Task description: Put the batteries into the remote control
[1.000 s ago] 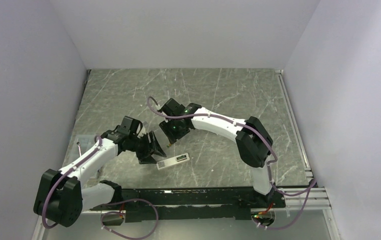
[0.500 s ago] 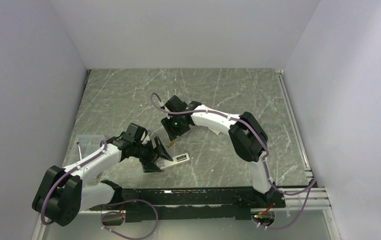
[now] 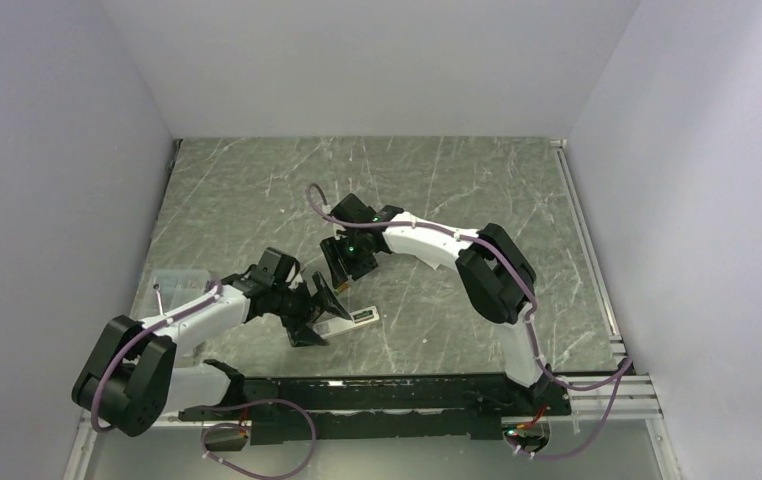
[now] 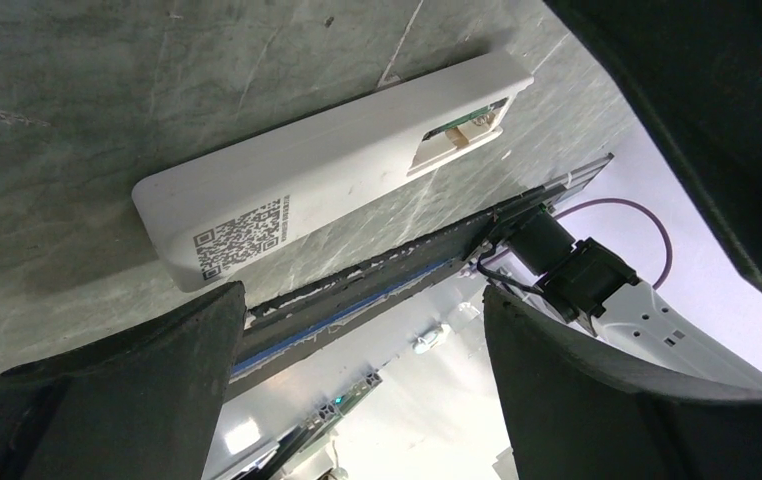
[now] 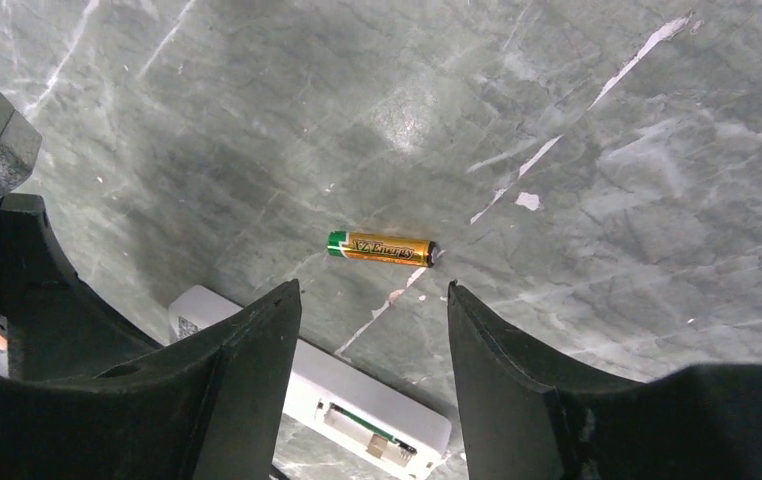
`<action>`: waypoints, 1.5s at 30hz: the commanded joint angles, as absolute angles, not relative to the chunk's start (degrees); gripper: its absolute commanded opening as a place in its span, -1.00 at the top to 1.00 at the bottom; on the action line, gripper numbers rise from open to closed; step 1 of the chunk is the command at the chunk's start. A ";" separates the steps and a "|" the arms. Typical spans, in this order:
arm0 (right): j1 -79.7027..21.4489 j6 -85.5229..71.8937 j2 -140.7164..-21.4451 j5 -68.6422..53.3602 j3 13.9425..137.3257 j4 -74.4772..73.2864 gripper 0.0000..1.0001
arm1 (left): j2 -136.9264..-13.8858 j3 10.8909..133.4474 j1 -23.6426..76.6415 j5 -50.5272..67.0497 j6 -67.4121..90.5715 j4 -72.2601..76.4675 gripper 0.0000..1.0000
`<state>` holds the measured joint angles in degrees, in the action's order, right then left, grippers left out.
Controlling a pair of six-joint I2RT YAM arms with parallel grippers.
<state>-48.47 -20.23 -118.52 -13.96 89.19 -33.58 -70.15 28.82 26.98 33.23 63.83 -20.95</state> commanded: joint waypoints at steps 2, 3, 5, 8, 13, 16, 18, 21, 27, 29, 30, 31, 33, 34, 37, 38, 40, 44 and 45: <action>-47.99 -24.25 -117.92 -17.05 88.25 -30.68 -0.19 | -70.35 28.26 27.25 32.39 64.46 -19.49 -0.88; -47.99 -24.43 -118.03 -17.49 88.12 -30.44 -0.19 | -70.46 28.10 27.25 32.43 64.51 -19.32 -0.88; -48.00 -24.94 -118.18 -18.06 87.45 -29.40 -0.19 | -70.64 27.87 27.20 32.60 64.47 -19.02 -0.88; -47.98 -24.87 -118.55 -17.99 87.59 -28.54 -0.20 | -70.47 27.62 27.25 32.44 64.36 -19.08 -0.88; -47.69 -23.93 -119.58 -16.47 90.32 -28.90 -0.20 | -69.72 27.34 27.25 32.35 64.27 -19.24 -0.88; -47.39 -23.02 -120.87 -16.43 92.69 -29.58 -0.19 | -69.48 27.21 27.24 32.21 64.20 -19.51 -0.87; -47.08 -22.62 -121.94 -17.11 93.60 -29.20 -0.19 | -69.23 26.95 27.25 32.13 64.40 -19.43 -0.87; -46.85 -21.87 -123.68 -18.69 94.83 -29.17 -0.18 | -68.95 26.95 27.25 32.08 64.35 -19.71 -0.87; -46.85 -21.40 -124.67 -19.97 93.50 -29.09 -0.15 | -68.57 27.42 27.25 31.56 64.07 -20.51 -0.87; -46.92 -21.27 -124.38 -20.73 92.18 -28.97 -0.13 | -68.67 27.34 27.18 31.30 64.22 -20.43 -0.87; -46.93 -21.31 -124.06 -21.06 91.26 -28.77 -0.12 | -68.65 27.24 27.24 31.23 64.39 -20.31 -0.87; -46.98 -21.35 -123.54 -21.31 90.12 -28.41 -0.11 | -68.72 27.17 27.25 31.27 64.50 -20.15 -0.87; -46.93 -21.53 -122.52 -21.55 88.12 -27.63 -0.09 | -68.78 27.31 27.22 31.00 64.51 -20.34 -0.87; -47.01 -21.61 -121.98 -21.62 87.19 -27.34 -0.09 | -68.82 27.33 27.24 30.87 64.51 -20.38 -0.87; -47.34 -21.78 -120.70 -22.21 84.73 -26.59 -0.07 | -68.90 27.55 27.24 30.60 64.55 -20.51 -0.87; -47.43 -21.87 -120.34 -22.15 83.99 -26.36 -0.07 | -68.99 27.65 27.20 30.51 64.53 -20.54 -0.87; -47.55 -22.25 -119.45 -21.98 82.63 -25.84 -0.06 | -68.99 27.77 27.25 30.42 64.66 -20.56 -0.87; -47.72 -22.78 -118.08 -21.84 80.93 -24.98 -0.06 | -68.91 27.86 27.20 30.28 65.03 -20.23 -0.87; -47.75 -22.84 -117.77 -21.73 80.75 -24.91 -0.05 | -68.91 27.93 27.24 30.24 65.10 -20.30 -0.87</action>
